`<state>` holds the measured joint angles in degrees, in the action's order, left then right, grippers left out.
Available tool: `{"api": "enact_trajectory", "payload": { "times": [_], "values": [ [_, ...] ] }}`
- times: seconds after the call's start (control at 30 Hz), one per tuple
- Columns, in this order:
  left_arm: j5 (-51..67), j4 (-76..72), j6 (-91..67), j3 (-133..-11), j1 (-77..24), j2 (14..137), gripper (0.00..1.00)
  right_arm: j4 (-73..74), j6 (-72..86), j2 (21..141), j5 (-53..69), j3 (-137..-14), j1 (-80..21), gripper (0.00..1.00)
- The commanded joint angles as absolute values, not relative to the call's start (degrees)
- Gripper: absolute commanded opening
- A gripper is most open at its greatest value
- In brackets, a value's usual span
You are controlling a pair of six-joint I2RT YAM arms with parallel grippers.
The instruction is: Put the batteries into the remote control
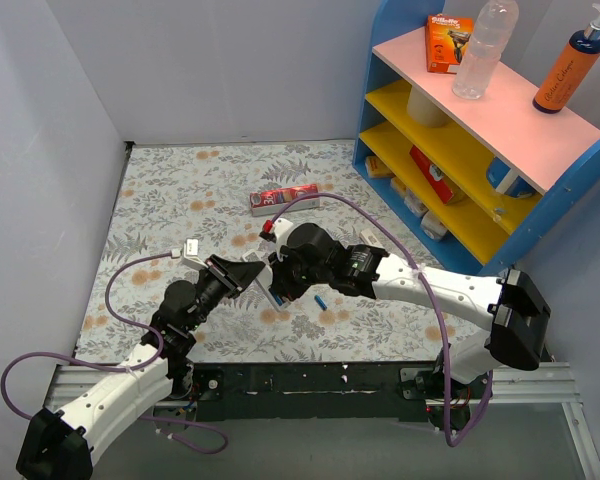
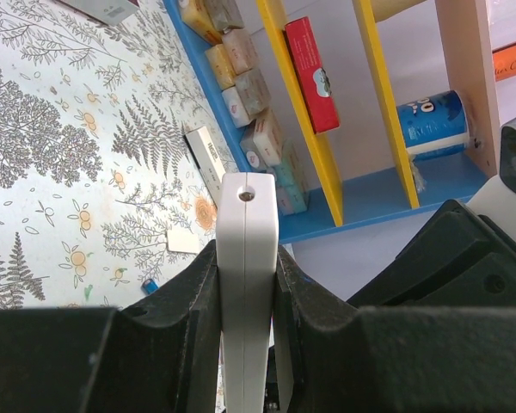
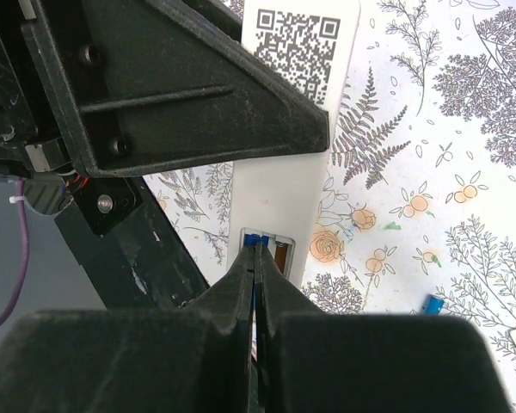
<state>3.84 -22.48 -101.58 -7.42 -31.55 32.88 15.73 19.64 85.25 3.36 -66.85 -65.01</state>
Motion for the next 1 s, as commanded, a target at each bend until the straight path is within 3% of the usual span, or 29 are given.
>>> {"api": "enact_trajectory", "payload": {
  "times": [0.0,0.47,0.67,0.8,0.97],
  "values": [
    [6.1,-33.6,-103.1,-9.5,-31.5,31.5,0.0,14.4,19.9,85.6,5.2,-66.4,-67.1,0.03],
    [2.7,-22.9,-97.5,-7.9,-31.6,30.0,0.0,14.7,14.9,81.8,-3.0,-72.5,-67.1,0.19],
    [-2.1,-17.3,-97.7,-7.9,-31.5,30.3,0.0,14.0,14.3,75.2,-5.5,-67.3,-67.2,0.29],
    [-3.2,-16.3,-99.1,-7.4,-31.6,30.4,0.0,15.6,14.2,70.6,-11.3,-62.2,-66.8,0.42],
    [-5.3,-14.2,-99.8,-7.4,-31.6,28.9,0.0,19.2,15.9,70.6,-17.4,-54.5,-66.1,0.47]
  ]
}}
